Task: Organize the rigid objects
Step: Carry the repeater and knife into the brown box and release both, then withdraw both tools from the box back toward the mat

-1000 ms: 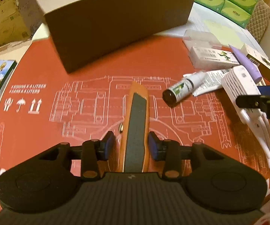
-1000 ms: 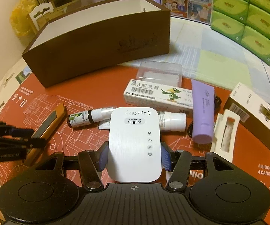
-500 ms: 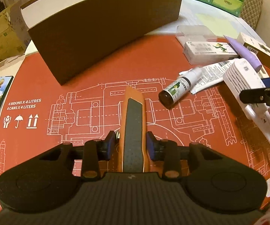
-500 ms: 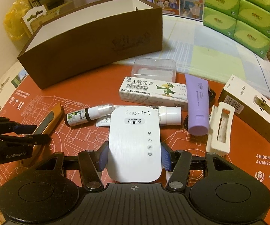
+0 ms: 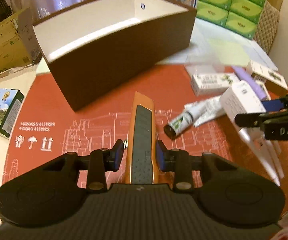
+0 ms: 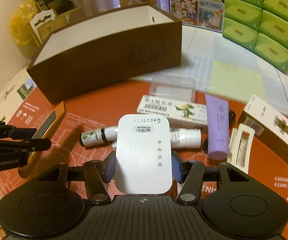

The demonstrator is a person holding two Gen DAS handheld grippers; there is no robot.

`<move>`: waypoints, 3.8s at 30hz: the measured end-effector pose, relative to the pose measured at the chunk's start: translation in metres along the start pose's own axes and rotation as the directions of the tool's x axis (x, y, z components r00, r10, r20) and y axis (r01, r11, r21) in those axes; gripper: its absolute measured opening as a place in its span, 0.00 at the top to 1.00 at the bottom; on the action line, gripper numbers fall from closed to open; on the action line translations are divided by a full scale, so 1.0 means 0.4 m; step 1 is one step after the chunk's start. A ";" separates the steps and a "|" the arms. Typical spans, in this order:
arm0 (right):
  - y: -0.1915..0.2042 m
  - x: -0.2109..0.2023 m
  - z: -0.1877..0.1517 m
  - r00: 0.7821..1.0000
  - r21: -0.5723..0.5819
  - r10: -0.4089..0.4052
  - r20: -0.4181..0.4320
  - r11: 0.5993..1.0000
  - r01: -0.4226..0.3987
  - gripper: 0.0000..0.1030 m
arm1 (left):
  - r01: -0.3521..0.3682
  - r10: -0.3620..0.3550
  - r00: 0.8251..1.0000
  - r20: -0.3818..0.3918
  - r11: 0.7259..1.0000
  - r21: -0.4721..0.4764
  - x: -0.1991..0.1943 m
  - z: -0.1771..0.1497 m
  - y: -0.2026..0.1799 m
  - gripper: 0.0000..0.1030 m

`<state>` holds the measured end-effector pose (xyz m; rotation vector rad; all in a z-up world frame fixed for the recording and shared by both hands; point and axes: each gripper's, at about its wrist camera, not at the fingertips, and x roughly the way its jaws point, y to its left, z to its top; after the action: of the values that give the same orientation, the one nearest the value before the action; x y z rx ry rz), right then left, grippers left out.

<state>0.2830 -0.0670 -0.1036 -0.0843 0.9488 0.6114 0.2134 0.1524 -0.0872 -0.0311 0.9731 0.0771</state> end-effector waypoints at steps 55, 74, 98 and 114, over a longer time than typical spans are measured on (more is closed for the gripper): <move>0.099 0.358 0.752 0.984 -0.269 0.105 0.146 0.961 -0.063 0.49 | -0.119 0.142 0.986 0.093 0.970 -0.214 0.221 0.623 0.228 0.71; 0.049 0.507 0.725 0.998 -0.254 0.064 0.015 0.965 -0.058 0.49 | -0.116 0.103 0.993 -0.066 0.960 -0.255 0.400 0.600 0.239 0.70; 0.033 0.252 0.593 0.984 -0.109 0.143 0.105 0.985 -0.132 0.47 | -0.076 0.092 0.994 0.058 0.968 -0.241 0.178 0.536 0.218 0.54; 0.037 0.039 0.440 0.973 -0.055 0.151 0.176 0.988 -0.143 0.47 | -0.004 0.032 0.990 0.140 0.981 -0.192 -0.012 0.407 0.137 0.54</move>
<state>0.4115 0.0102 -0.0085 0.0047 0.7713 0.7631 0.3405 0.2165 0.0086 -0.1914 0.8202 0.1873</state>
